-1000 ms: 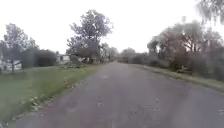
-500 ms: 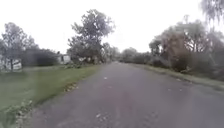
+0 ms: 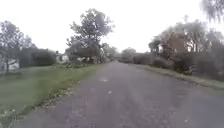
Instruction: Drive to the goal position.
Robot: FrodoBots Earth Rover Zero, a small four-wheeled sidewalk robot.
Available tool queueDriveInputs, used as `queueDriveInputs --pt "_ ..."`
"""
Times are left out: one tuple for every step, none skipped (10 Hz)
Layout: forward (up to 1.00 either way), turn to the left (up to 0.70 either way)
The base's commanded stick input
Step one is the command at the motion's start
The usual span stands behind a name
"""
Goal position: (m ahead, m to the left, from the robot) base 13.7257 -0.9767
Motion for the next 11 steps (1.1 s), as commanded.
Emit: queueDriveInputs --pt "0.70 -0.14" --pt "0.70 -0.14" --pt "0.70 -0.14" --pt "0.70 -0.14" --pt "0.70 -0.14" --pt "0.70 -0.14" --pt "0.70 -0.09" --pt "0.70 -0.04" --pt "0.70 0.00" --pt "0.70 0.00" --pt "0.70 0.00"
